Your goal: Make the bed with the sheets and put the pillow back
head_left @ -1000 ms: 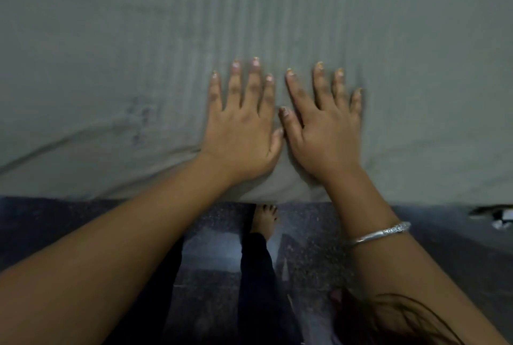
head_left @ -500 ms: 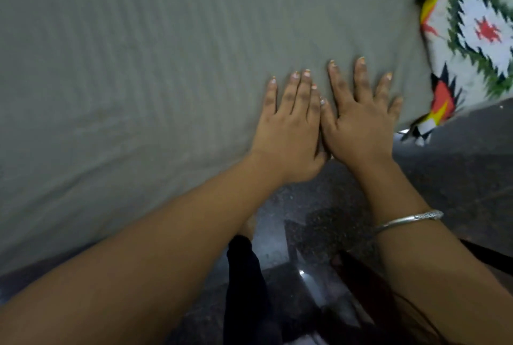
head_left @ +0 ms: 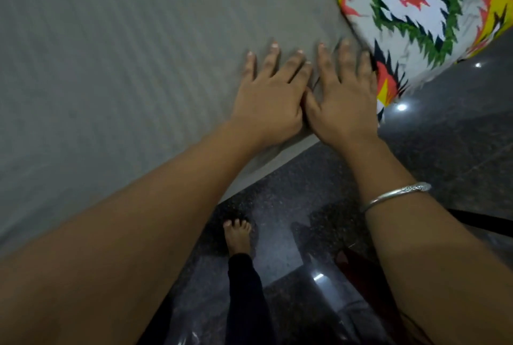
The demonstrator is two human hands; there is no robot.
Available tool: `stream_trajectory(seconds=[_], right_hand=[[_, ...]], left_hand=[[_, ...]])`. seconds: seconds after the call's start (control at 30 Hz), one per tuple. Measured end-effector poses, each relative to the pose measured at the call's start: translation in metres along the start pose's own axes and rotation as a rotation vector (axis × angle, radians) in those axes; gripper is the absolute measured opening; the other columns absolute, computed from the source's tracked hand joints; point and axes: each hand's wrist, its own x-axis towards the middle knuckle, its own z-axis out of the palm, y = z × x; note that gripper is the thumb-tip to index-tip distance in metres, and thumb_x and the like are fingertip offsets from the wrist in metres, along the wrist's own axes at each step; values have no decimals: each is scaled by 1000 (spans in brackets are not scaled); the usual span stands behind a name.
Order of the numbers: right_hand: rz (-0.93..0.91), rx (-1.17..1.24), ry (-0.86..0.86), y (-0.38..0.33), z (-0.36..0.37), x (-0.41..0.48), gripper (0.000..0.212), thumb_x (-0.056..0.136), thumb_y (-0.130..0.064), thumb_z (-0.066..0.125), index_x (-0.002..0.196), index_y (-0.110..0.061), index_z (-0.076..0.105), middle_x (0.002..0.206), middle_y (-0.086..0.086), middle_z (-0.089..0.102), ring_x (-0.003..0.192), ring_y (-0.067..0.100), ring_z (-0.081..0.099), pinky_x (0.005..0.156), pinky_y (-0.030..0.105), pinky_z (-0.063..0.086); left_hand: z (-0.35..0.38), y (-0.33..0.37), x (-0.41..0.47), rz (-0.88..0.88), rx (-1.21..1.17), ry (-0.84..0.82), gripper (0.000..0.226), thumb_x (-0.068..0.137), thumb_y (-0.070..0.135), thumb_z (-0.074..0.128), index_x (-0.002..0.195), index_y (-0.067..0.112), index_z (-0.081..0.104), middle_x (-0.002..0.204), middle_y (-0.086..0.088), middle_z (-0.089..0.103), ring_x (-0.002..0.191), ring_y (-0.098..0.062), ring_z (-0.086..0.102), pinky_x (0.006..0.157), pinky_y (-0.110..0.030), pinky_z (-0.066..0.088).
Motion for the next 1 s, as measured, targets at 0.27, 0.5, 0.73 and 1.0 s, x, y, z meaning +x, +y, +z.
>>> stream_trajectory(seconds=[0.27, 0.5, 0.73, 1.0], right_hand=[[-73, 3, 58, 20, -1, 1, 63, 92, -32, 16, 149, -5, 16, 157, 15, 12, 146, 29, 9, 117, 45, 11], [15, -48, 127, 11, -6, -8, 53, 90, -17, 42, 140, 2, 37, 144, 22, 40, 136, 34, 33, 113, 49, 22], [69, -110, 10, -19, 3, -18, 50, 95, -18, 34, 142, -2, 35, 148, 21, 35, 137, 34, 32, 109, 48, 28], [-203, 7, 303, -121, 2, -34, 24, 82, -14, 56, 102, -3, 63, 113, 25, 61, 112, 43, 54, 96, 58, 38]], left_hand=[[5, 24, 30, 77, 3, 16, 73, 80, 34, 18, 150, 18, 18, 158, 0, 14, 145, -23, 10, 114, -51, 1], [0, 18, 27, 163, -75, 162, 64, 79, 29, 27, 137, 13, 47, 145, -9, 43, 138, -29, 33, 111, -56, 13], [8, 3, -17, 131, -35, -69, 79, 75, 38, 11, 147, 11, 29, 154, -5, 28, 143, -22, 22, 115, -48, 7], [-10, -69, -84, -176, -153, 291, 65, 74, 29, 31, 128, 2, 54, 131, -18, 56, 117, -34, 56, 106, -58, 25]])
